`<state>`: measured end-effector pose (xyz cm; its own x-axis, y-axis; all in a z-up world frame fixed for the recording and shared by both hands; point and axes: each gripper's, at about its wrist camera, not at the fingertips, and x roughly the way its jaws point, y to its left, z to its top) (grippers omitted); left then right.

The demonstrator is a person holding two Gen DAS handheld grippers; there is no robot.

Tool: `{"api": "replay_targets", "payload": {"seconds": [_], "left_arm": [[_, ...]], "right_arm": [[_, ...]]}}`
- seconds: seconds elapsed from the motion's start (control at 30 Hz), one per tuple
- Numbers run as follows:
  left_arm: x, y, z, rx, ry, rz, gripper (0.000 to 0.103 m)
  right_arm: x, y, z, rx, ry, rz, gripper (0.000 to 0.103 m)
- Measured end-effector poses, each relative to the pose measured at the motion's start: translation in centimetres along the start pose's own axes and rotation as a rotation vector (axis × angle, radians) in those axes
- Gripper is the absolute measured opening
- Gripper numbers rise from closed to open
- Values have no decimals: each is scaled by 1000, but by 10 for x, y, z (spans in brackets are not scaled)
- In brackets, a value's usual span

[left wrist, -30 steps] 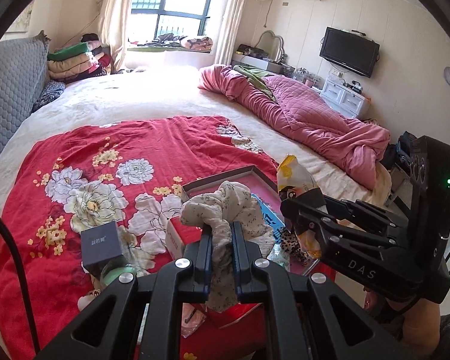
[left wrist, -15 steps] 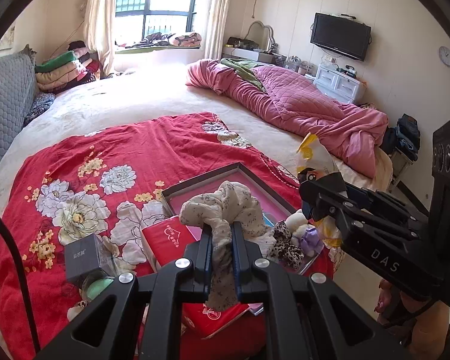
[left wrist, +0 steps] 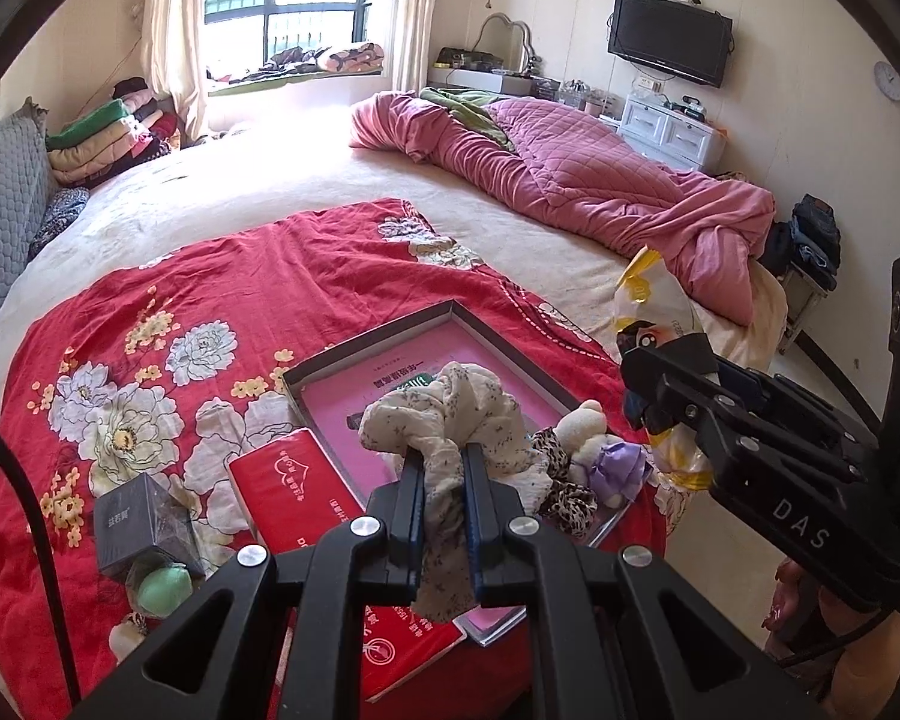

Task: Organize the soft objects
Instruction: 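Carry the plush doll with the left gripper while the right gripper carries the packet over the tray, then lower the plush doll into the tray with the left gripper while the right gripper lowers the packet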

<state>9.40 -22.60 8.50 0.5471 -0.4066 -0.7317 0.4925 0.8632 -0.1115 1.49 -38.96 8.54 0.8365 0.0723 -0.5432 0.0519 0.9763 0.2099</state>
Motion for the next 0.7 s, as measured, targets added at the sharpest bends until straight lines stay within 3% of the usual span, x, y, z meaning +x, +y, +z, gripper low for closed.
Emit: {"api": "replay_targets", "payload": {"seconds": [0.3,0.7], "left_arm": [[49,-14,-6,19,141,-43,11],[94,-20,-19,38,245,-12,11]], "right_arm": [[9,-30,-10,52,25,-44,41],[38,-44,-28,75,106,-49,41]]}}
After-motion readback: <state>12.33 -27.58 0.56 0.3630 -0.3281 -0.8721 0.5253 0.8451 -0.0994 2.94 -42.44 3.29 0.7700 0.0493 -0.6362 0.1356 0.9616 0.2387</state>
